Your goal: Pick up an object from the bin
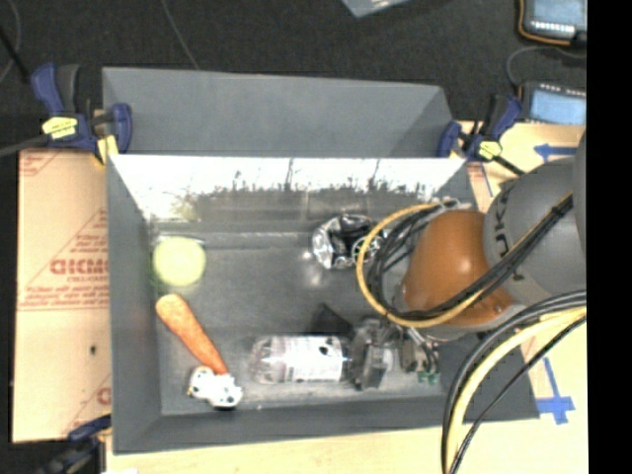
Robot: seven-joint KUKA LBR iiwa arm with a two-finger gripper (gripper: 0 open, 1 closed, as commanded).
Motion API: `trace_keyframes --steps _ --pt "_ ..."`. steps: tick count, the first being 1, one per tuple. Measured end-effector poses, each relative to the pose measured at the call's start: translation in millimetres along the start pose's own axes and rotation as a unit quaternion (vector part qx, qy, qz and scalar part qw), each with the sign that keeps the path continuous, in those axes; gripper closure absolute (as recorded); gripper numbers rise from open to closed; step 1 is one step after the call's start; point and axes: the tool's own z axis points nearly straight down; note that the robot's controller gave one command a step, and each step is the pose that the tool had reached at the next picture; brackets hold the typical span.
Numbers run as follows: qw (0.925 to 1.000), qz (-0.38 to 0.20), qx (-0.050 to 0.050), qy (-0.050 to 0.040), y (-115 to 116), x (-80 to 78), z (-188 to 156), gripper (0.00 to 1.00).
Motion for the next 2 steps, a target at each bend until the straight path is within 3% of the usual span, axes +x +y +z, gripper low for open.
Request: trace_keyframes --steps 1,2 --pt "1.0000 -0.001 0.000 0.0000 0 0.0 0 1.00" --pt "1.0000 0.001 0.000 0.0050 -1 2.3 -41 1.00"
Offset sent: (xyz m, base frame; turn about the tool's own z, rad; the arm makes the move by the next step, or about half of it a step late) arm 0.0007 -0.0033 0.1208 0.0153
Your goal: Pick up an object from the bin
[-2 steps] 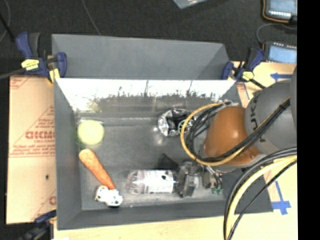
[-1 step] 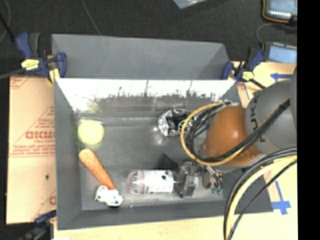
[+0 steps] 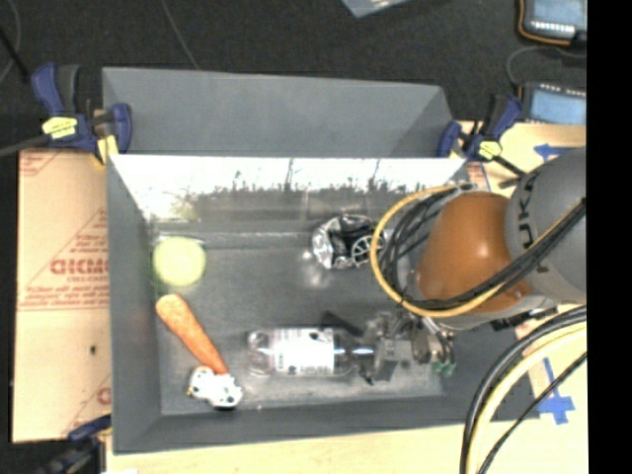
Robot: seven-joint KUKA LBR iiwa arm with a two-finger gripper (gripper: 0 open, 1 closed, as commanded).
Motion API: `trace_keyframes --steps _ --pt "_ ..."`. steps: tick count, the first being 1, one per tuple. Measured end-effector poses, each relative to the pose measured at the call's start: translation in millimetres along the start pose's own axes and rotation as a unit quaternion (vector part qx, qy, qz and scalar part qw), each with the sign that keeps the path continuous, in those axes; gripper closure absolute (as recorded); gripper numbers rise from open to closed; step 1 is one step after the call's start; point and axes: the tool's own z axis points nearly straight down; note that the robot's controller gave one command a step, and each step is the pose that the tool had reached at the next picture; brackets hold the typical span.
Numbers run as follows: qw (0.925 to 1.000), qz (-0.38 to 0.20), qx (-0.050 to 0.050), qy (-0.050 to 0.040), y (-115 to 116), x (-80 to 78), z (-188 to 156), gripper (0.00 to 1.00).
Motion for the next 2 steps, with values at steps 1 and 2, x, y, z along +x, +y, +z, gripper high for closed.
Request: trace_keyframes --steps 1,2 --pt "1.0000 -0.005 0.000 -0.0072 -20 -3.6 -35 1.00" --pt "1.0000 0.004 0.000 0.0014 -13 0.8 -68 1.00"
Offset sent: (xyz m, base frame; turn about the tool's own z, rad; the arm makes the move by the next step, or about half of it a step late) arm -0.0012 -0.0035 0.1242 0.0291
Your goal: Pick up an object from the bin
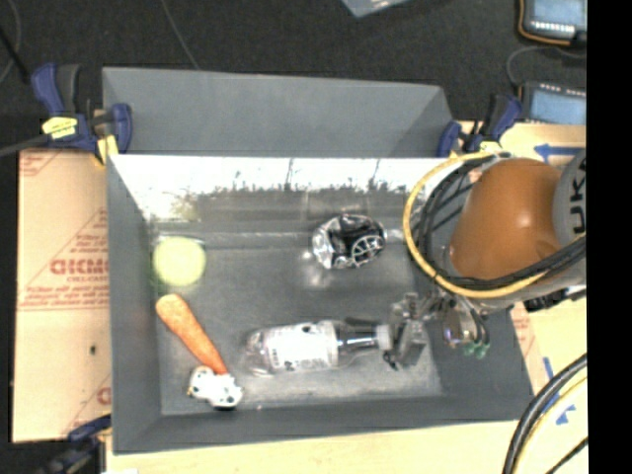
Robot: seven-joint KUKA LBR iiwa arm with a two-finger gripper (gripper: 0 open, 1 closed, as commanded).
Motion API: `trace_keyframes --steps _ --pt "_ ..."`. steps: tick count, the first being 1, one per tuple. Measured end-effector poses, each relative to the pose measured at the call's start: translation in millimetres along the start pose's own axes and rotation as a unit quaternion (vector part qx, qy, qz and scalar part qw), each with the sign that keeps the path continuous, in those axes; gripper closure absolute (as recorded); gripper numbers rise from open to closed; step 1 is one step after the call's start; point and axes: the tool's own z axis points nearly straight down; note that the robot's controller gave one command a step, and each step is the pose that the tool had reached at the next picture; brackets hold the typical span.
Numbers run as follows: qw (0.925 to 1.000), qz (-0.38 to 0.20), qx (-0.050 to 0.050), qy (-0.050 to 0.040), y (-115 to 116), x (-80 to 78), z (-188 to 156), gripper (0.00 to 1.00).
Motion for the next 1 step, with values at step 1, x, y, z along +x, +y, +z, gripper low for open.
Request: trace_keyframes --steps 1 --pt "1.0000 0.007 0.000 -0.0048 9.0 2.6 -55.0 1.00"
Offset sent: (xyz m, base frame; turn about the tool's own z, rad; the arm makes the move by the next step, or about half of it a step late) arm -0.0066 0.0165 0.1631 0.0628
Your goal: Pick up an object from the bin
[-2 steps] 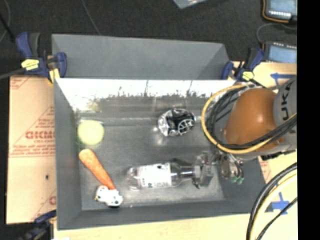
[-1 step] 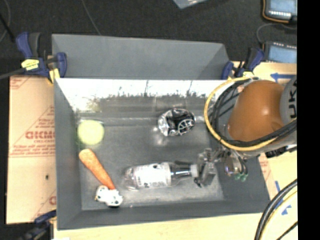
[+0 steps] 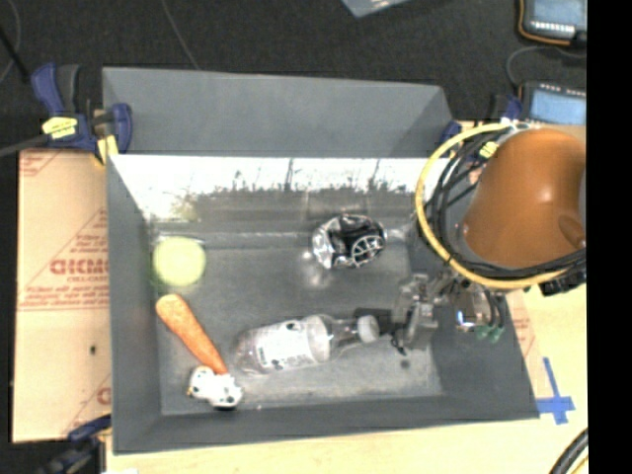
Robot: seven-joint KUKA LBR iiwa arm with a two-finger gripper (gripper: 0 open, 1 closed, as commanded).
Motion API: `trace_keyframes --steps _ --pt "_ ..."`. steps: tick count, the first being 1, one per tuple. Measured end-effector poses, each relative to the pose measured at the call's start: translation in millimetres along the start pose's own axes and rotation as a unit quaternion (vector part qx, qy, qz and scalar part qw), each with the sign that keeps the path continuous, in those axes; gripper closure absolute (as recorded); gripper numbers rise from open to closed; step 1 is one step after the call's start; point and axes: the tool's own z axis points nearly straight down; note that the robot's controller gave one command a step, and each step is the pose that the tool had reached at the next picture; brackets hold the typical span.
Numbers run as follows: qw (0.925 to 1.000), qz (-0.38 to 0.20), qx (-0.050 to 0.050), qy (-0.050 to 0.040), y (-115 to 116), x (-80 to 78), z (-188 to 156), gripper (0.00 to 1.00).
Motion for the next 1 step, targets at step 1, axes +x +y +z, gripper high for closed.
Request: trace_keyframes --steps 1 --pt "0.9999 0.013 0.000 0.0024 3.6 2.3 -67.6 1.00"
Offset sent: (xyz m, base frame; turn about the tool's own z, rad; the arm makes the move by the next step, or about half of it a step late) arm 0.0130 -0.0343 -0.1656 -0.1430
